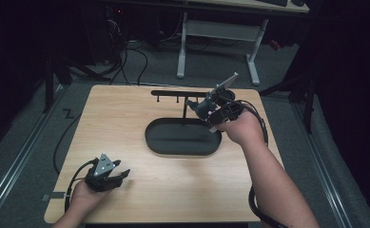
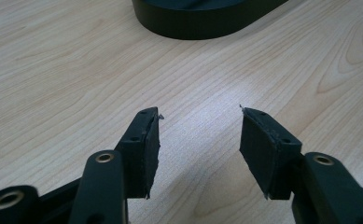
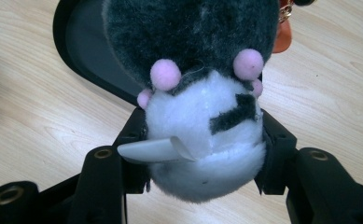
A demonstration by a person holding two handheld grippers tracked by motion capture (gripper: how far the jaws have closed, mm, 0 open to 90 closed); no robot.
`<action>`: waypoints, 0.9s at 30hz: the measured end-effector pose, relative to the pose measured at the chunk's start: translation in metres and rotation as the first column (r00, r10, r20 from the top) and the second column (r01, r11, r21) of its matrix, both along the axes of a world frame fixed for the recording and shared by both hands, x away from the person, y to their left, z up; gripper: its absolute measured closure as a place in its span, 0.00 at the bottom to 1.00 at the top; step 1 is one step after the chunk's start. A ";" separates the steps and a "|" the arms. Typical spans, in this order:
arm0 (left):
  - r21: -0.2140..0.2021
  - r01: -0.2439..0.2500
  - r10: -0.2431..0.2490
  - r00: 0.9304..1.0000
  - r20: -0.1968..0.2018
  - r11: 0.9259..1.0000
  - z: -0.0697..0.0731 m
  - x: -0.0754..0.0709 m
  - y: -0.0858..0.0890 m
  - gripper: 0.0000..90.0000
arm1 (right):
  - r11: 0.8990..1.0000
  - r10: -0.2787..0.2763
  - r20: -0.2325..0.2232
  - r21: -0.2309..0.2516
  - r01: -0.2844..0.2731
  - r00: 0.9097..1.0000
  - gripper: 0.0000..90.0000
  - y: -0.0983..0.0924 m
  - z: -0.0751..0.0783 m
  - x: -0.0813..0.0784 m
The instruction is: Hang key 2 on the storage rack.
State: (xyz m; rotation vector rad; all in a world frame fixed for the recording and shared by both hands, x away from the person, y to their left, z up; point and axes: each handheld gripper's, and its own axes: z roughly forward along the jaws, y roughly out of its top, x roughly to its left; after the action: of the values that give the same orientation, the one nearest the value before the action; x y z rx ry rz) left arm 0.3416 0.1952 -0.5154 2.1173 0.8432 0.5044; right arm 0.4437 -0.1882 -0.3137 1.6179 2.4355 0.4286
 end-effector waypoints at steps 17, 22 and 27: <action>0.000 0.001 -0.001 1.000 -0.005 1.000 -0.001 0.001 0.000 0.53 | 1.000 -0.028 -0.019 -0.009 0.028 0.999 0.54 -0.004 0.004 0.017; -0.001 0.001 -0.001 1.000 -0.005 1.000 -0.001 0.001 0.000 0.53 | 0.999 -0.031 -0.039 -0.009 0.031 0.999 0.54 -0.004 -0.005 0.020; 0.004 0.004 -0.004 1.000 -0.008 1.000 -0.001 0.001 0.000 0.53 | 1.000 -0.030 -0.051 -0.008 0.029 0.998 0.54 -0.003 -0.016 0.021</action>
State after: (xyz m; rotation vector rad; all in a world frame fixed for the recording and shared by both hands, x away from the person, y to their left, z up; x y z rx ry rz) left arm 0.3423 0.1950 -0.5167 2.1252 0.8431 0.4966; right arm 0.4647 -0.1909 -0.3297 1.6798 2.4433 0.3780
